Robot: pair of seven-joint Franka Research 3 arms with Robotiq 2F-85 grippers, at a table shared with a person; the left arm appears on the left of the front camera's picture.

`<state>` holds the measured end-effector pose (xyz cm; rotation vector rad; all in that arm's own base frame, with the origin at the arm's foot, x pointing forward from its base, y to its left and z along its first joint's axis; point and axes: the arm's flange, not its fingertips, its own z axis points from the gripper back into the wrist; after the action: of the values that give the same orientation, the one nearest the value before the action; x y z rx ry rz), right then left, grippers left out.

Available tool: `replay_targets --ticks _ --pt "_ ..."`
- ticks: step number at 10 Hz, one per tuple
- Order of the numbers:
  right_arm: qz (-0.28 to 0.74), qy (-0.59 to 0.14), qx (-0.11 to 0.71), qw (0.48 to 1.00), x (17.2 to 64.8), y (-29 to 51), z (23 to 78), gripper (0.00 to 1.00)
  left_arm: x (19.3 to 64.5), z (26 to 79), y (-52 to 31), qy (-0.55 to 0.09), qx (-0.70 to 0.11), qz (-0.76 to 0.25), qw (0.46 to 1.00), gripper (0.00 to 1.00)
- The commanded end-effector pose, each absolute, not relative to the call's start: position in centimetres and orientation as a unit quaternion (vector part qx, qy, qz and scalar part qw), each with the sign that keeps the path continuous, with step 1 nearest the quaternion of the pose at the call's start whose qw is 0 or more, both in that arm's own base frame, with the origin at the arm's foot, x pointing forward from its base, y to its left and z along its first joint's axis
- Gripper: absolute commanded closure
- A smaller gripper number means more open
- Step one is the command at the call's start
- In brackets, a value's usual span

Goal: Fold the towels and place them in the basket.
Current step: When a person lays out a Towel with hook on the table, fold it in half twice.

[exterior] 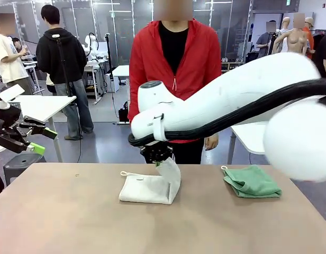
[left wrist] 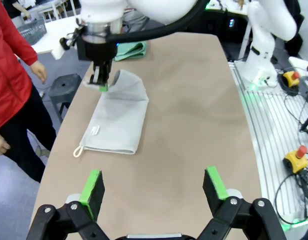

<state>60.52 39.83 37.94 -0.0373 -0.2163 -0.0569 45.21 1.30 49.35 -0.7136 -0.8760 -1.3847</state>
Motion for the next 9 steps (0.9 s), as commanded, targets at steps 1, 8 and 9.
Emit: replay_targets --ticks 1,8,9 --pt "-0.042 -0.102 -0.014 0.994 62.5 42.9 37.9 1.00 45.2 49.4 1.4 -0.384 -0.312 -0.603 0.626 0.00" --pt "0.003 -0.085 0.015 0.996 61.7 47.1 35.4 1.00 45.2 49.4 1.4 -0.384 -0.312 -0.603 0.626 0.00" --pt "0.008 -0.088 0.025 0.996 61.6 47.6 35.1 1.00 45.2 49.4 1.4 -0.384 -0.312 -0.603 0.626 0.00"
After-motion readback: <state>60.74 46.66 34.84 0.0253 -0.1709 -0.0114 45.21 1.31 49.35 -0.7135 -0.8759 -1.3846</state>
